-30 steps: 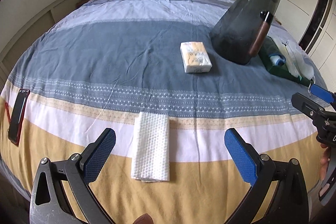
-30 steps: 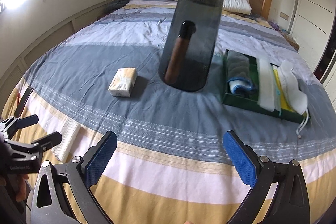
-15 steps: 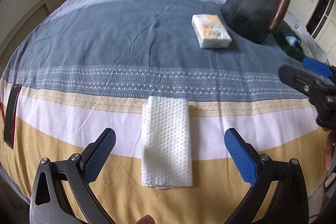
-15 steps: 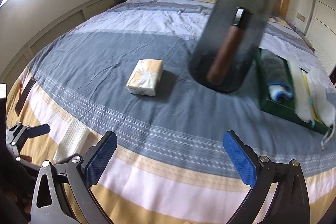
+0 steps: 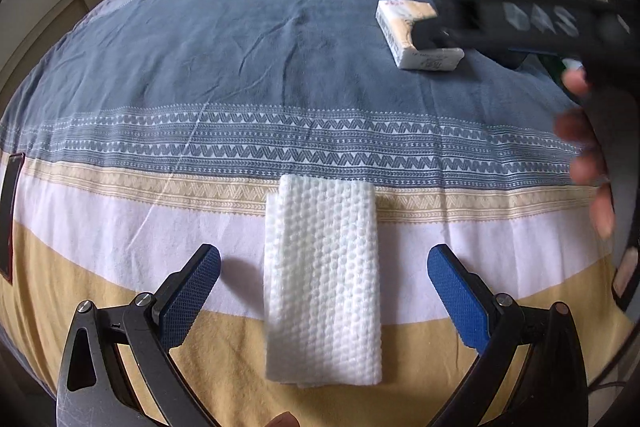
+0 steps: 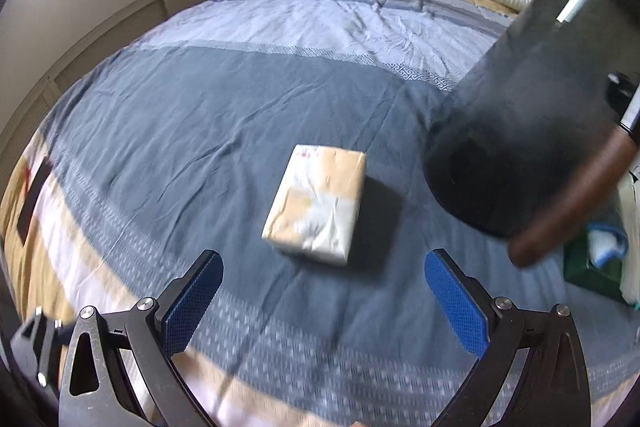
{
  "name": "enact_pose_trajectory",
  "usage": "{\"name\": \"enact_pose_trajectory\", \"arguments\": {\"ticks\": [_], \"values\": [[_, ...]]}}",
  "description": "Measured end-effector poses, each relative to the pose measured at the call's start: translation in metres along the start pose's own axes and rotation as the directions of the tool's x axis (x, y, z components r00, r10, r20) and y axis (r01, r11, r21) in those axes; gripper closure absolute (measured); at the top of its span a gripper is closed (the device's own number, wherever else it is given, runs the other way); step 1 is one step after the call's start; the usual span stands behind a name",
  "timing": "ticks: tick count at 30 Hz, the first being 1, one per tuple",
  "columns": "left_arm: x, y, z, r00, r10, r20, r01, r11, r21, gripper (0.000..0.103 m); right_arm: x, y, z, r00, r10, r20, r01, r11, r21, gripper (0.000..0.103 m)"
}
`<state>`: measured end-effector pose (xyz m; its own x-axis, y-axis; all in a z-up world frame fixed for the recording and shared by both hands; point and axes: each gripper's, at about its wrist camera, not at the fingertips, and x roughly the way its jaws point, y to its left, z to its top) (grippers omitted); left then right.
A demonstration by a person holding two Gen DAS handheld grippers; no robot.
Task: Organize soft objects
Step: 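Lower the left tool over the white wipe while the right tool approaches the tissue pack, then grasp the white wipe with the left tool while the right tool grasps the tissue pack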
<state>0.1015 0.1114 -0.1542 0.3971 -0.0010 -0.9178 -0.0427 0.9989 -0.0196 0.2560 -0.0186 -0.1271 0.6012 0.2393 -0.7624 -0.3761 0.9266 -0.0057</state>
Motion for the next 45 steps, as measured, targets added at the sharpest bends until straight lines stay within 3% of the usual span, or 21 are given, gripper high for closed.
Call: {"name": "enact_pose_trajectory", "arguments": {"ticks": [6,14,21,32,39,42,45], "values": [[0.012,-0.001,0.007,1.0,-0.003,-0.008,0.003,1.0,0.0,0.002,0.035,0.009,0.02,0.999,-0.017,-0.049,0.017,1.0,-0.003,0.0],[0.028,0.006,0.02,1.0,0.002,-0.012,-0.002,1.0,-0.004,0.001,0.074,0.016,0.038,0.993,0.02,-0.113,-0.017,0.999,0.03,0.0],[0.036,0.01,0.026,1.0,0.01,-0.013,-0.01,1.0,-0.009,0.001,0.09,0.015,0.043,0.99,0.011,-0.143,-0.005,0.999,0.046,0.001],[0.043,-0.005,0.024,0.999,0.03,-0.01,-0.03,1.0,-0.002,0.001,0.096,0.01,0.051,0.99,-0.03,-0.134,0.036,0.998,0.045,0.049],[0.043,-0.012,0.02,0.999,0.052,-0.005,-0.052,0.999,0.013,0.004,0.09,0.014,0.048,0.992,-0.037,-0.121,0.039,0.999,0.014,0.051],[0.042,-0.016,0.016,0.998,0.059,0.003,-0.059,0.998,0.019,0.011,0.088,0.016,0.047,0.992,-0.04,-0.119,0.04,0.999,0.003,0.052],[0.038,-0.02,0.013,0.998,0.056,0.011,-0.056,0.998,0.032,0.03,0.088,0.015,0.047,0.992,-0.043,-0.117,0.043,0.999,-0.004,0.052]]}}
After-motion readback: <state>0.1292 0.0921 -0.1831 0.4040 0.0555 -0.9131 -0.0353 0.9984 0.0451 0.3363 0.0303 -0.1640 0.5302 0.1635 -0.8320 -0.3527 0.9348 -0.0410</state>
